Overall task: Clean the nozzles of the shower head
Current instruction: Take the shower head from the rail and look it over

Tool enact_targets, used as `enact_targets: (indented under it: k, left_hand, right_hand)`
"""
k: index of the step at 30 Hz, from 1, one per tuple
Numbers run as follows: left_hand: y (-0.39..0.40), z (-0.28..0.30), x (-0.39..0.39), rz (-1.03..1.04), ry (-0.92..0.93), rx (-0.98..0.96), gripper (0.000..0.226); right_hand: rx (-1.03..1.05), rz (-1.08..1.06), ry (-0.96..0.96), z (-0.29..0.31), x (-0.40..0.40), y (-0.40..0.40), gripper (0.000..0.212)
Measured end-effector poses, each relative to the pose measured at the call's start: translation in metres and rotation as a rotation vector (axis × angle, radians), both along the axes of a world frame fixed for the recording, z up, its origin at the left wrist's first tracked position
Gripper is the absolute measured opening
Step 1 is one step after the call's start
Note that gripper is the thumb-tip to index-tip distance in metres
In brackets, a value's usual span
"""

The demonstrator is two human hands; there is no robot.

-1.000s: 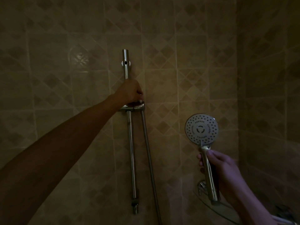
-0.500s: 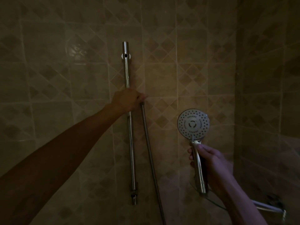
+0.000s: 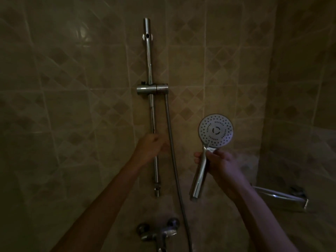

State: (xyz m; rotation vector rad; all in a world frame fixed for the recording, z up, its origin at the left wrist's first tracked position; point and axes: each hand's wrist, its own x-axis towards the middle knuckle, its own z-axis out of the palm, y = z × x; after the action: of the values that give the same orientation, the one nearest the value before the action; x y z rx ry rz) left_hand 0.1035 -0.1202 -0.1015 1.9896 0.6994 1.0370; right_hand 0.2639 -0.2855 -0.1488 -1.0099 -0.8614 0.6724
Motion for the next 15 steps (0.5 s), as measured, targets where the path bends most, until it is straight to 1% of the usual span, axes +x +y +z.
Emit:
enact_targets:
  k: [2,6,8,10,13,15]
  left_hand:
    - [-0.021,-0.04,-0.01,-0.148,-0.029,-0.304,0.039]
    - [-0.059,-0.116,-0.029,-0.337,-0.151,-0.771,0.03]
    - [-0.076,-0.144,-0.035,-0.406,-0.128,-0.852,0.029]
    - [-0.09,-0.164,-0.038,-0.429,-0.104,-0.852,0.026]
    - [-0.105,-0.187,-0.039,-0.382,-0.135,-0.836,0.019]
    - [-0.114,-0.197,-0.037,-0.347,-0.191,-0.889,0.015]
  right_hand:
    - [-0.037,0.015,-0.069,-0.011,-0.007,-0.001,0.02]
    - [-0.114,0.013,-0.152,-0.041,-0.027,-0.002,0.016]
    - [-0.153,0.024,-0.168,-0.059,-0.037,-0.002,0.02]
    - [-0.198,0.023,-0.169,-0.077,-0.045,-0.001,0.021]
    - [-0.267,0.008,-0.149,-0.101,-0.056,0.001,0.02]
    - [-0.307,0.018,-0.099,-0.113,-0.063,0.002,0.018]
